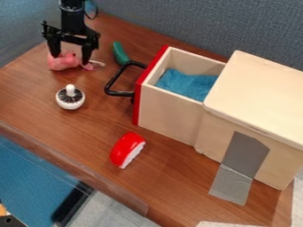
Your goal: Put the pink toy above the drawer
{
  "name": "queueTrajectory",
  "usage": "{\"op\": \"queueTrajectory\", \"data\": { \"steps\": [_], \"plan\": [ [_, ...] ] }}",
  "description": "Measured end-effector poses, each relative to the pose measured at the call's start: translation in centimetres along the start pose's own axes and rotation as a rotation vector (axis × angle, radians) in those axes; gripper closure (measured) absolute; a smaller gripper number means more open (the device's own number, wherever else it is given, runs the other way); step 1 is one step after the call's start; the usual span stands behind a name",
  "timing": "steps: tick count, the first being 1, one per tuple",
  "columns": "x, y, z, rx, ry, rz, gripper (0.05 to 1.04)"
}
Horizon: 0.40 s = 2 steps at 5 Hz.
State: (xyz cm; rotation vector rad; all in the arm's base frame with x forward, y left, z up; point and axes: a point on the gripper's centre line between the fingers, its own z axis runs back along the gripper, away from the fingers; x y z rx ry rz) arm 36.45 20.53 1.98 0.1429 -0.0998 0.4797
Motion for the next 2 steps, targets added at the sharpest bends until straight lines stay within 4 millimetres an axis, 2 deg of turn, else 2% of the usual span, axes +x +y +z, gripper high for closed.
{"op": "queueTrajectory", "data": {
  "steps": [1,2],
  "plan": [
    [0.13,-0.02,-0.34,-0.002,0.011,0.021,0.389],
    [0.06,-0.01,-0.22,-0.006,0.027,0.031,0.607]
  ]
}}
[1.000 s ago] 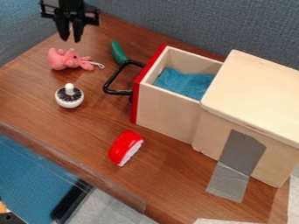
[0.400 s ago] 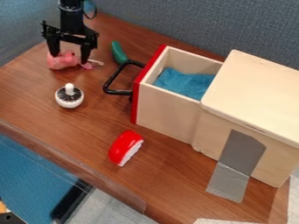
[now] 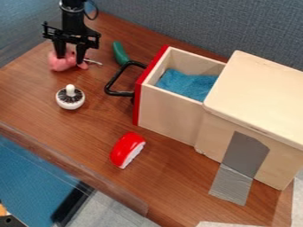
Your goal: Put the pink toy above the drawer
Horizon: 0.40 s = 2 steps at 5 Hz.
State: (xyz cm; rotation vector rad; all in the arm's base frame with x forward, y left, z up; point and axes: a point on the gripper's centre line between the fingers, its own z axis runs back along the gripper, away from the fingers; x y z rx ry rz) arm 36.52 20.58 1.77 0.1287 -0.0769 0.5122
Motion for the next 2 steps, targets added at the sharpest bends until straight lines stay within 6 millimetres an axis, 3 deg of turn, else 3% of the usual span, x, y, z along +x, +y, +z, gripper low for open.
{"op": "queueTrajectory", "data": {
  "steps": [1,2],
  "plan": [
    [-0.2,-0.1,0.1,-0.016,0.014,0.006,0.704],
    [-0.4,-0.4,2.4,-0.058,0.013,0.040,0.734]
  ]
}}
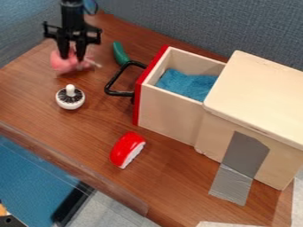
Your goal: Put the pink toy above the drawer
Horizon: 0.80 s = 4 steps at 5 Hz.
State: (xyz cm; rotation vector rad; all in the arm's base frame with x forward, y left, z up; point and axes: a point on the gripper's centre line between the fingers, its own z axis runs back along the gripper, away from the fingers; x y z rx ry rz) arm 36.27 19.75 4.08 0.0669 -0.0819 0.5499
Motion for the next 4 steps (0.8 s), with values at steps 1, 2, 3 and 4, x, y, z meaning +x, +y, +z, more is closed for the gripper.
{"op": "queueTrajectory", "data": {
  "steps": [1,2,3,4],
  "plan": [
    [-0.3,-1.2,4.6,-0.043,-0.024,0.028,0.735],
    [-1.1,-4.2,9.1,-0.077,-0.070,-0.006,0.735],
    [-2.7,-8.5,12.2,-0.142,-0.105,-0.078,0.735],
    [-4.9,-12.6,14.0,-0.171,-0.109,-0.137,0.735]
  ]
}}
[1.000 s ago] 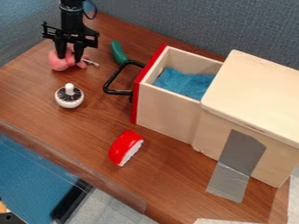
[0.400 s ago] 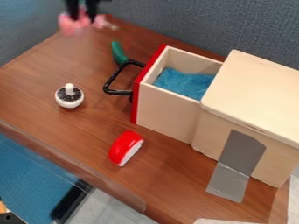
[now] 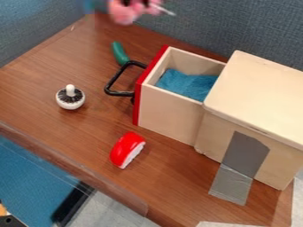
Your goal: Put the pink toy above the drawer
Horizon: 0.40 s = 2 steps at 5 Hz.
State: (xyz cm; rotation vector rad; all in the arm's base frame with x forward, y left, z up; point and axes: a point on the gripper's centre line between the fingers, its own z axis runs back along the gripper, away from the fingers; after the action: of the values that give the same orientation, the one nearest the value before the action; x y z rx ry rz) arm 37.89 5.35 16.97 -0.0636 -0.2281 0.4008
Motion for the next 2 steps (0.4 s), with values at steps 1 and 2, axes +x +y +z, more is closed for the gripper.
{"op": "queueTrajectory", "data": {
  "steps": [1,2],
  "plan": [
    [-1.7,-4.8,0.6,-0.017,-0.008,-0.086,0.735],
    [-4.0,-9.2,0.4,-0.021,-0.004,-0.220,0.735]
  ]
}}
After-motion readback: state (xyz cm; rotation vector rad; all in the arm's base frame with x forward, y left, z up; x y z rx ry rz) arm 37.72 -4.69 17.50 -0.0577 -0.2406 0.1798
